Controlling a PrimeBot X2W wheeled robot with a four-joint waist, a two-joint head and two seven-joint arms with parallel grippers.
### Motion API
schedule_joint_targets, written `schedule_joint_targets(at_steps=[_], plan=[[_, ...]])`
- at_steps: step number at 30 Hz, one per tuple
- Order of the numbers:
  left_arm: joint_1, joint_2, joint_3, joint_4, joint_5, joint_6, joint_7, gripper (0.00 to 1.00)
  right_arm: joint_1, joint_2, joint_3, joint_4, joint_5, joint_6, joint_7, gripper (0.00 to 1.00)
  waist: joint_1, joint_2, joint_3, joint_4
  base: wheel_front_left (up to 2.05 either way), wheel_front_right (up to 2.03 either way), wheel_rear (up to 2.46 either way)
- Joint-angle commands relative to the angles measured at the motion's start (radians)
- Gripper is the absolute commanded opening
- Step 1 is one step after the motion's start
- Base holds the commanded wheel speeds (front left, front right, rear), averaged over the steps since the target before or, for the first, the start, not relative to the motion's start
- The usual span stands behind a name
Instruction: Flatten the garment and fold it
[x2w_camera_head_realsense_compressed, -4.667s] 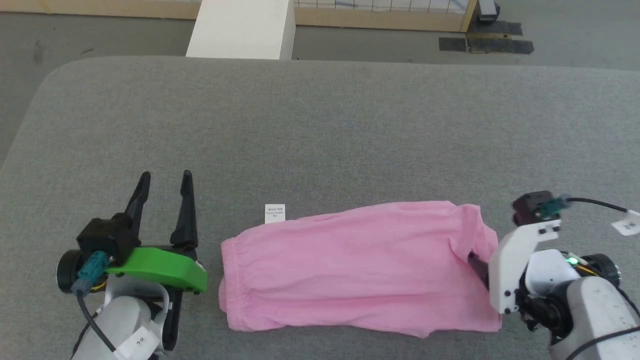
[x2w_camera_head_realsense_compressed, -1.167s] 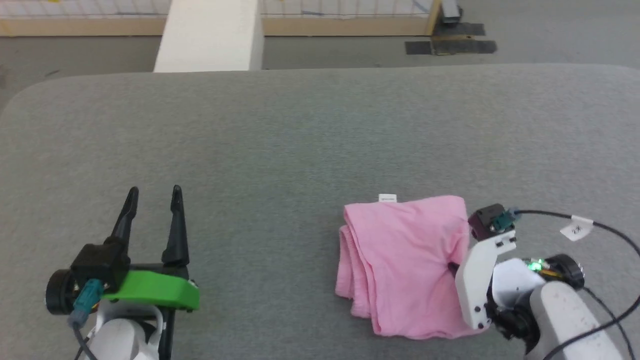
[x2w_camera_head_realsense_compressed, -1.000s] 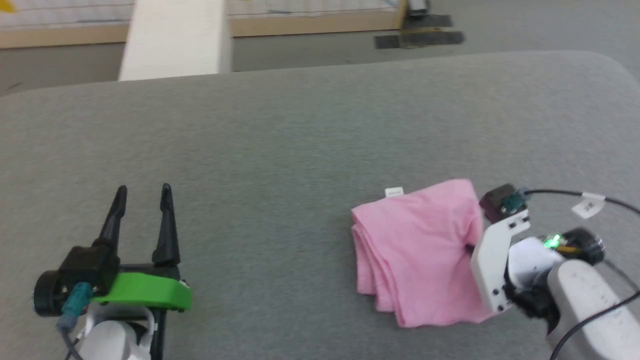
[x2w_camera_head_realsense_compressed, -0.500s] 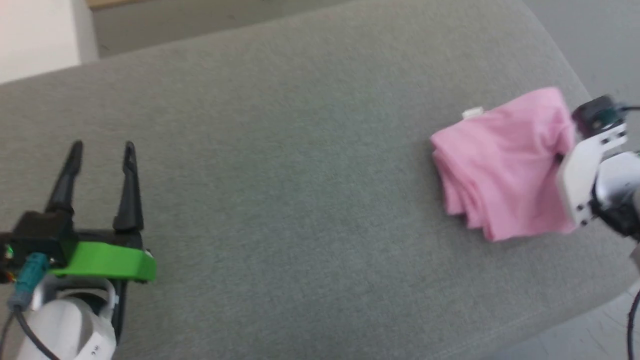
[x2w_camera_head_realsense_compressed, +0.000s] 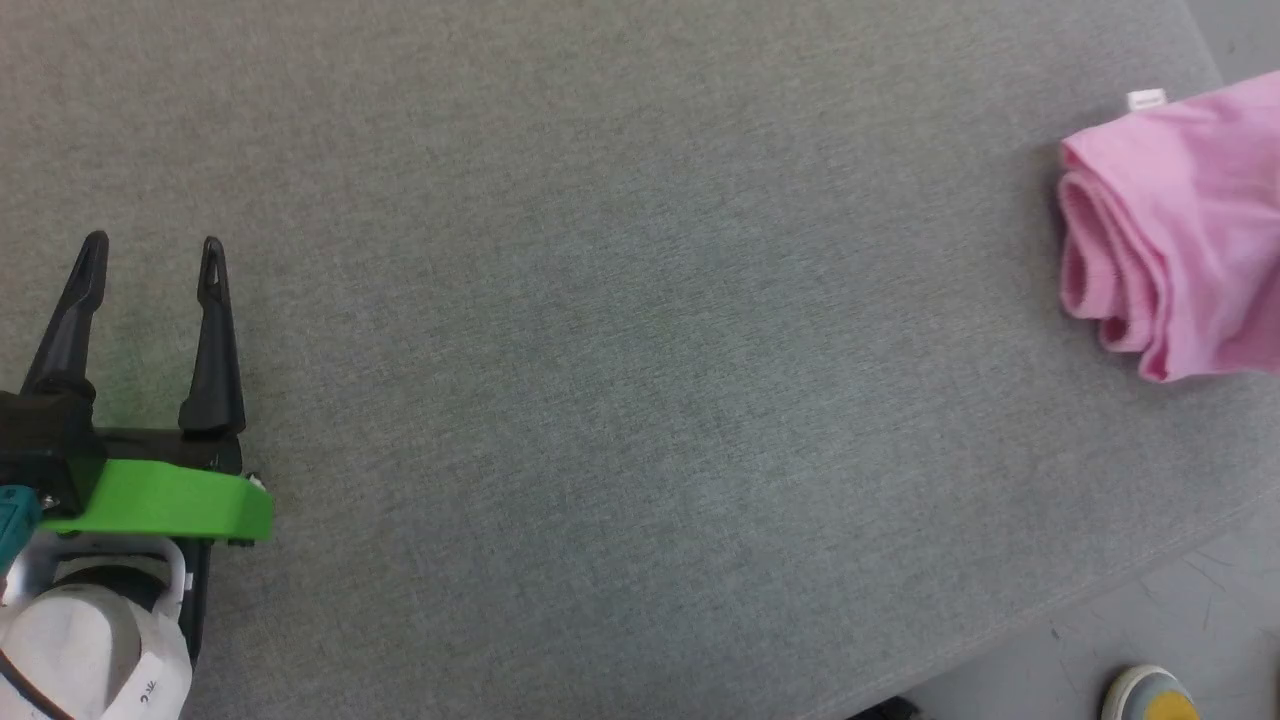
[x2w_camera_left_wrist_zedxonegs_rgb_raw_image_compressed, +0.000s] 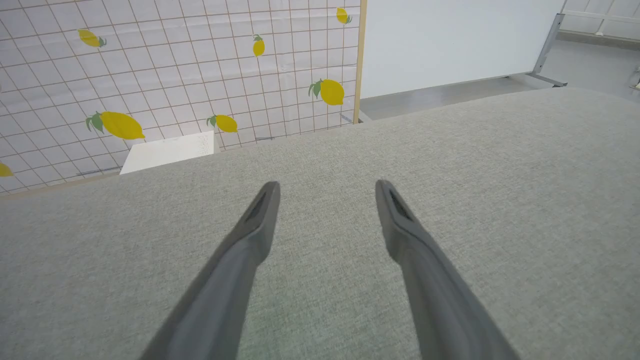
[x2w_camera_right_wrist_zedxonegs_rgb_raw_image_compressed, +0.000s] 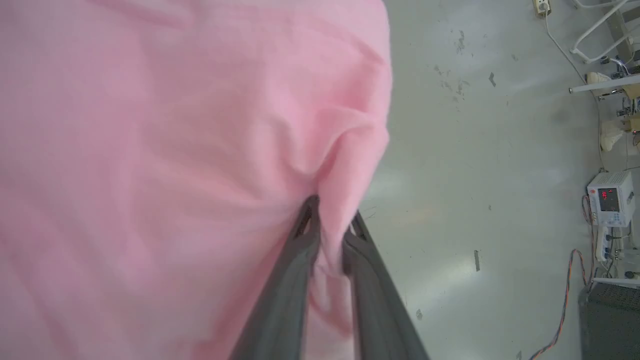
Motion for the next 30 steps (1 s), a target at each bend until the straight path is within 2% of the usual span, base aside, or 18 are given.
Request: schedule_joint_targets(at_steps=[1,7,11,12,13,17,18,22,30], plan=[[-0.007,0.008,0.001,-0.007,0.005,0.008,0.002,1.0,-0.023,-0.004,-0.023,0.016,-0.023,-0.002,-0.021,1.0,-0.0001,-0.0001,0.022,0.009,0.0,0.0,0.0],[-0.012,-0.011,-0.012,0.02,-0.003,0.013,-0.022,1.0,-0.034,-0.008,-0.099,0.031,-0.073,-0.002,-0.137,1.0,-0.0001,-0.0001,-0.016,0.033,0.0,0.0,0.0],[-0.012,-0.042,-0.029,0.069,-0.019,0.013,-0.064,1.0,-0.038,-0.028,-0.108,-0.028,-0.067,-0.002,-0.251,1.0,-0.0001,-0.0001,-0.091,0.067,0.0,0.0,0.0],[-0.012,-0.051,-0.035,0.085,-0.024,0.012,-0.079,1.0,-0.038,-0.03,-0.109,-0.052,-0.054,-0.002,-0.275,1.0,-0.0001,-0.0001,-0.116,0.081,0.0,0.0,0.0],[-0.011,-0.074,-0.044,0.125,-0.037,0.01,-0.115,1.0,-0.03,-0.033,-0.104,-0.138,-0.024,-0.002,-0.333,1.0,-0.0001,-0.0001,-0.182,0.118,0.0,0.0,0.0],[-0.022,-0.107,-0.051,0.178,-0.056,0.012,-0.165,1.0,0.007,0.0,-0.104,-0.299,0.036,-0.002,-0.374,1.0,-0.0001,-0.0001,-0.268,0.185,0.0,0.0,0.0],[-0.027,-0.12,-0.054,0.199,-0.062,0.013,-0.181,1.0,0.038,0.042,-0.106,-0.392,0.063,-0.002,-0.373,1.0,-0.0001,-0.0001,-0.304,0.215,0.0,0.0,0.0],[-0.034,-0.142,-0.057,0.231,-0.062,0.023,-0.208,1.0,0.123,0.16,-0.124,-0.556,0.083,-0.002,-0.379,1.0,-0.0001,-0.0001,-0.368,0.278,0.0,0.0,0.0],[-0.037,-0.169,-0.063,0.305,-0.073,0.031,-0.223,1.0,0.291,0.413,-0.186,-0.688,0.001,-0.002,-0.434,1.0,-0.0001,-0.0001,-0.449,0.371,0.0,0.0,0.0]])
